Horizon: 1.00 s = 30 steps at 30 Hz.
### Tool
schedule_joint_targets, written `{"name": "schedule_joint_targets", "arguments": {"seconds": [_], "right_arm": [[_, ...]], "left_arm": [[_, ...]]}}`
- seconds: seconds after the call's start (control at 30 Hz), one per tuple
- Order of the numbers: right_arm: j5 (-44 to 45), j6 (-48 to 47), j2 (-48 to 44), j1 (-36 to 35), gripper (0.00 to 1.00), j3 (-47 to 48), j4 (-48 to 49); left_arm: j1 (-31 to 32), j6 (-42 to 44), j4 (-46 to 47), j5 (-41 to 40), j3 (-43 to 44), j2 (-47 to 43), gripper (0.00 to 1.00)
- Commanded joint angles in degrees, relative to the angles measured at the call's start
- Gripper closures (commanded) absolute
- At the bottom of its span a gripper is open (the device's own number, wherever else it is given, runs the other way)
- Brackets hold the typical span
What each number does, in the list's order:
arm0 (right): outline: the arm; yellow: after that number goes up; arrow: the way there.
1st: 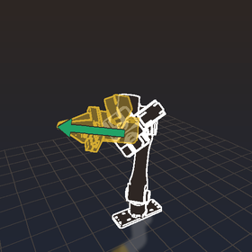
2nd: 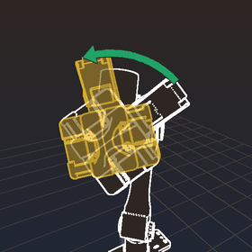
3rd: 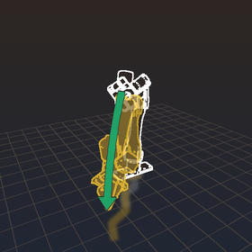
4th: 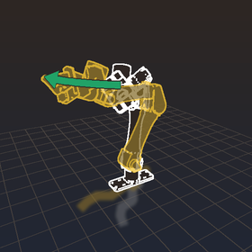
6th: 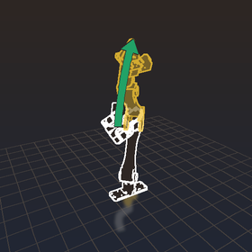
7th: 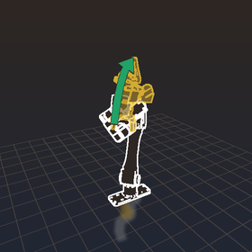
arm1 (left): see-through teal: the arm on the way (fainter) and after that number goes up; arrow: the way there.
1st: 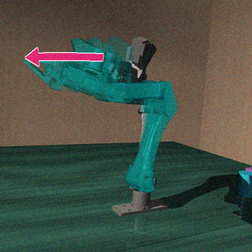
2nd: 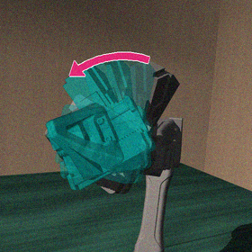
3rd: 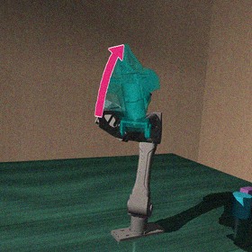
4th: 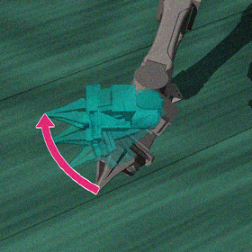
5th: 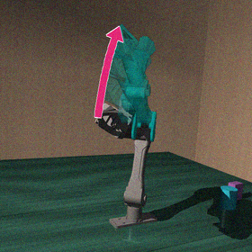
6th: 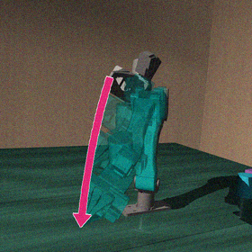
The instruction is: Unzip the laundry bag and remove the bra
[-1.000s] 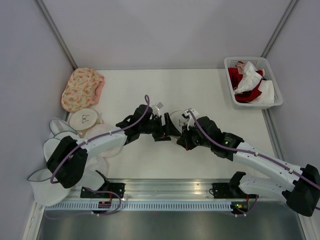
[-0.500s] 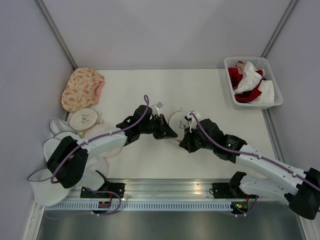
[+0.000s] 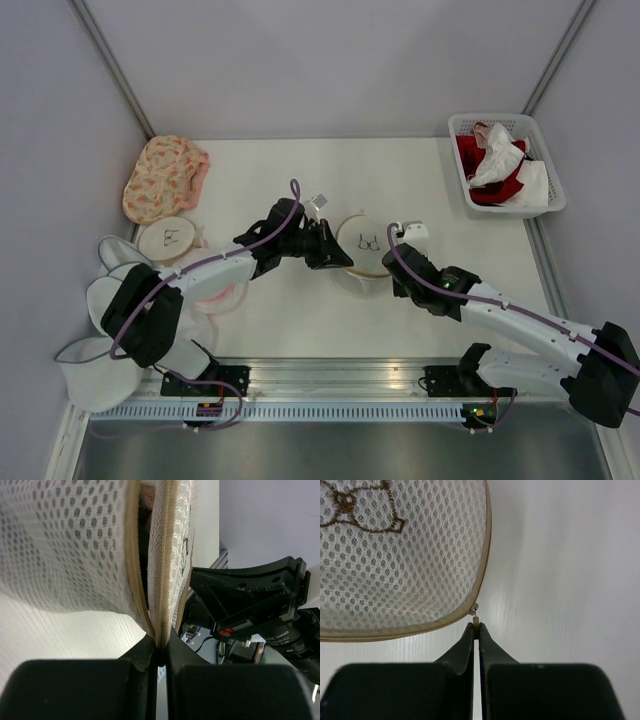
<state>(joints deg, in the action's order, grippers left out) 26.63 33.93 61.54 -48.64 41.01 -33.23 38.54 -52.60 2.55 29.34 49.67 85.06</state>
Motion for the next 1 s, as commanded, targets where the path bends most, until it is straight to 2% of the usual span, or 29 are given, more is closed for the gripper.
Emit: {"name": "schedule_joint_targets", "arguments": {"seconds": [0.0, 0.13, 0.2, 0.23, 0.27, 0.3, 0.33, 0.43, 0.5, 0.53, 0.57, 0.7, 0.83, 0.97], "right_arm": [[12.66, 1.76, 0.16, 0.30, 1.00, 3.37, -1.76], [6.60, -2.45, -2.55, 0.30, 1.00, 2.93, 2.38], [1.53, -3.52, -3.26, 0.30, 1.00, 2.41, 4.22], [-0.16, -3.87, -3.88, 0.30, 1.00, 2.23, 4.58], [-1.48, -4.48, -4.14, 0.30, 1.00, 1.88, 5.10], [-2.80, -4.49, -4.41, 0.22, 1.00, 1.70, 5.46], [-5.86, -4.75, -5.02, 0.21, 1.00, 1.44, 5.90], [-11.93, -5.81, -6.51, 0.30, 0.99, 0.21, 9.14], [-21.15, -6.86, -7.13, 0.30, 0.99, -0.85, 13.35], [-24.23, -7.04, -7.22, 0.30, 1.00, -1.20, 14.94], [-31.66, -7.30, -6.96, 0.22, 1.00, -1.72, 17.91], [-42.68, -8.01, -3.36, 0.22, 1.00, -1.38, 22.15], [-44.21, -8.62, -0.20, 0.13, 0.99, -0.85, 23.12], [-45.09, -8.01, 0.69, -0.22, 1.00, -1.37, 25.40]], "left_arm": [[-1.80, 7.84, -3.06, 5.44, 7.09, 3.79, 0.94], [-3.38, 13.39, -5.89, 9.67, 17.09, 11.95, 0.85], [-4.17, 15.67, -5.54, 8.46, 19.66, 13.73, 0.61], [-4.44, 15.77, -5.01, 7.58, 20.72, 14.25, 0.46], [-4.62, 15.16, -4.83, 5.31, 20.99, 14.26, 0.18], [-4.97, 14.46, -4.83, 4.24, 20.91, 13.83, 0.06], [-4.97, 13.85, -5.09, 3.19, 20.04, 13.21, 0.00], [-4.88, 10.95, -8.15, -2.96, 16.27, 9.61, 0.00], [-4.97, 8.85, -9.14, -5.95, 13.45, 6.55, 0.00], [-4.88, 7.87, -9.05, -6.31, 11.78, 5.22, 0.00], [-4.88, 6.91, -8.09, -6.58, 8.37, 3.99, 0.00], [-4.18, 2.07, -5.63, -6.58, 1.14, -2.86, 0.00], [-4.00, -0.04, -5.54, -7.28, -4.83, -11.11, 0.00], [-3.74, -3.46, -2.99, -7.02, -8.79, -14.21, 0.00]]}}
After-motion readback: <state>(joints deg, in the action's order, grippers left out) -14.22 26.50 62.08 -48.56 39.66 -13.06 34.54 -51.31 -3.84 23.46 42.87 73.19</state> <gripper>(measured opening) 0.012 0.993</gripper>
